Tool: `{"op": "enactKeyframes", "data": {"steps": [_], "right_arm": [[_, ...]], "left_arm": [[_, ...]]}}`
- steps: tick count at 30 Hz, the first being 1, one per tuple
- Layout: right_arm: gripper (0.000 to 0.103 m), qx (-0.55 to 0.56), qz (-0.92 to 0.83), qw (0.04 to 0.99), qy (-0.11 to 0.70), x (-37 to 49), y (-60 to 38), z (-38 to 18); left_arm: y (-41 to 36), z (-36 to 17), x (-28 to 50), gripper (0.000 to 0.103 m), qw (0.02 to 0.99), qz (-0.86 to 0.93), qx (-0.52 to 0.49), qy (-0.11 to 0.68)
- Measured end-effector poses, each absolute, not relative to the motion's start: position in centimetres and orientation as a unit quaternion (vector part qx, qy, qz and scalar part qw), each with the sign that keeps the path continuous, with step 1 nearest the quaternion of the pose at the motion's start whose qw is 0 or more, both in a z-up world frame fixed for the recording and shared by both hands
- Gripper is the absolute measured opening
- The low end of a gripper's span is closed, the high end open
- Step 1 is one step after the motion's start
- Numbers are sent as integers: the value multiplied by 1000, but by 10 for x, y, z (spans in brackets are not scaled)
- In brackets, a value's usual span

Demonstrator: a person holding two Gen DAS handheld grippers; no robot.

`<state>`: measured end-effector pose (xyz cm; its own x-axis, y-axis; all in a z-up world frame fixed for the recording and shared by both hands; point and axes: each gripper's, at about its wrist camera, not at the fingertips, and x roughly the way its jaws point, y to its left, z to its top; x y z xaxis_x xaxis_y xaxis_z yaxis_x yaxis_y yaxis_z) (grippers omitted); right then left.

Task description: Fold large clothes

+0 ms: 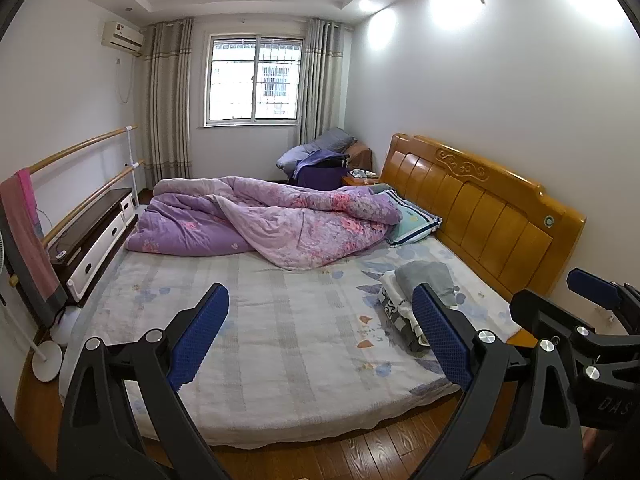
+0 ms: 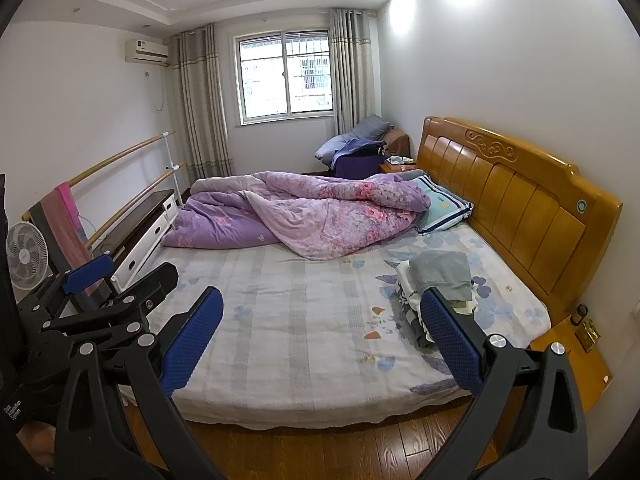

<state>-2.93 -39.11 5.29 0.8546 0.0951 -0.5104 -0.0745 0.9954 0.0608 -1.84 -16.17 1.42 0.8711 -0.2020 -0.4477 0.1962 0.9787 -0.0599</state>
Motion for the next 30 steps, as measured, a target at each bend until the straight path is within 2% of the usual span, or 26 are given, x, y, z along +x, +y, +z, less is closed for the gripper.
{"op": "enactKeyframes", "data": {"steps": [30], "right_arm": [[95, 18, 61, 959, 277, -11, -383, 42]], "left_arm": [[-159, 8, -17, 94, 966, -80, -17, 245]]}}
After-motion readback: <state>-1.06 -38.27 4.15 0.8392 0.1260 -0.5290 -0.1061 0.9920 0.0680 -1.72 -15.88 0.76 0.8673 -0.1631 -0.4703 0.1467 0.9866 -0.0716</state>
